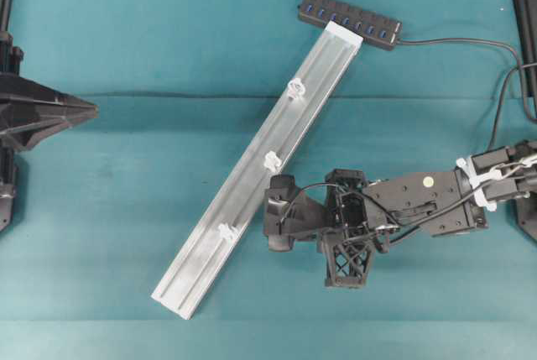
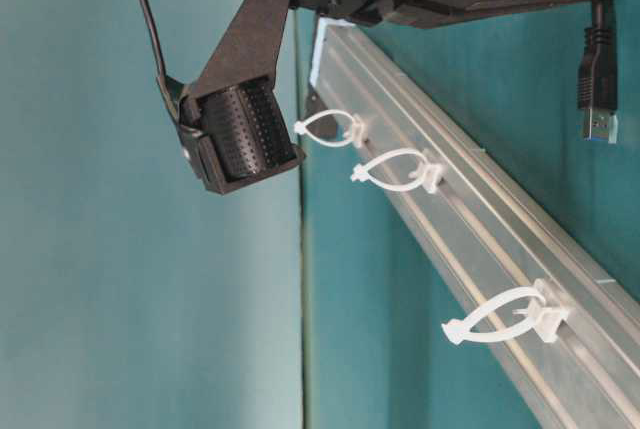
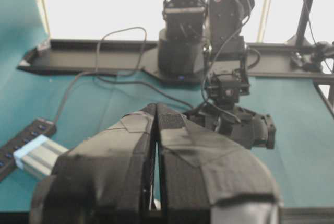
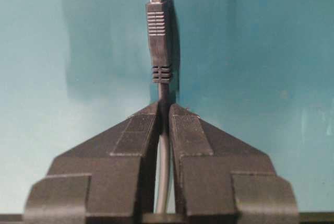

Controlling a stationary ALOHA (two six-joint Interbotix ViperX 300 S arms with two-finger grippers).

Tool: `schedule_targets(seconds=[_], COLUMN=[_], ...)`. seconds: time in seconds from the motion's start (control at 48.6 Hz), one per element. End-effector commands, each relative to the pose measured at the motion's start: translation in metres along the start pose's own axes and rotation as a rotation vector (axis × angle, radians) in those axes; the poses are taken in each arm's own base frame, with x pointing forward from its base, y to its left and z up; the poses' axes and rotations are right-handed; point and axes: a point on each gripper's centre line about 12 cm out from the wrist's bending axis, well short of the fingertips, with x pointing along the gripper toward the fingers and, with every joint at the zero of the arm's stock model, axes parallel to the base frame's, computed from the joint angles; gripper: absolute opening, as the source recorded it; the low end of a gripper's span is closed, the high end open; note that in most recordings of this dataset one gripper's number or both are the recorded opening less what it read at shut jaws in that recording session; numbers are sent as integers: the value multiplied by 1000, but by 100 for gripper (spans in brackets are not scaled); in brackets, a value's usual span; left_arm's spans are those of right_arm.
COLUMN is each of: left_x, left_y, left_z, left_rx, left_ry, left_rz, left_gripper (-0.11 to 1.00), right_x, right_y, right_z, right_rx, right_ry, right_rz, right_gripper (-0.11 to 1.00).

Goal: Pass the USB cable through three rings with both arms.
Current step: 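Close the right gripper on the cable just behind the plug, then lift the cable with the right gripper toward the rail's top end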

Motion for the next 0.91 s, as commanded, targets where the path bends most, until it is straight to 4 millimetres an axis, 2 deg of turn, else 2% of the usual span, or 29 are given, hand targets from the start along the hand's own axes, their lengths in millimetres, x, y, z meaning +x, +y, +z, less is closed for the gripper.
schedule_targets(seconds=[0.0, 0.288, 0.391, 0.494, 0.617, 0.761, 0.885], left_x=[1, 1, 1, 1, 1, -1, -3], left_y=[0, 0, 1, 1, 1, 3, 3], left_z=[6, 7, 6, 7, 8, 11, 13], left_rx=[0, 0, 0, 0, 1, 5, 2], left_ry=[-18, -18, -17, -21, -26, -40, -46], left_rz=[2, 2, 3, 3, 5, 13, 16], left_gripper=[0, 0, 0, 0, 0, 0, 0], right_x=[3, 3, -5, -27, -62, -99, -124], right_y=[4, 3, 0, -6, -20, -41, -60], right_z=[-3, -5, -1, 11, 23, 29, 30], right_rx=[-3, -14, -18, -20, -46, -100, -151], right_ry=[16, 23, 12, -43, -78, -58, -22], right_rz=[1, -2, -1, 5, 0, -16, -26], right_gripper=[8, 8, 8, 8, 8, 8, 8])
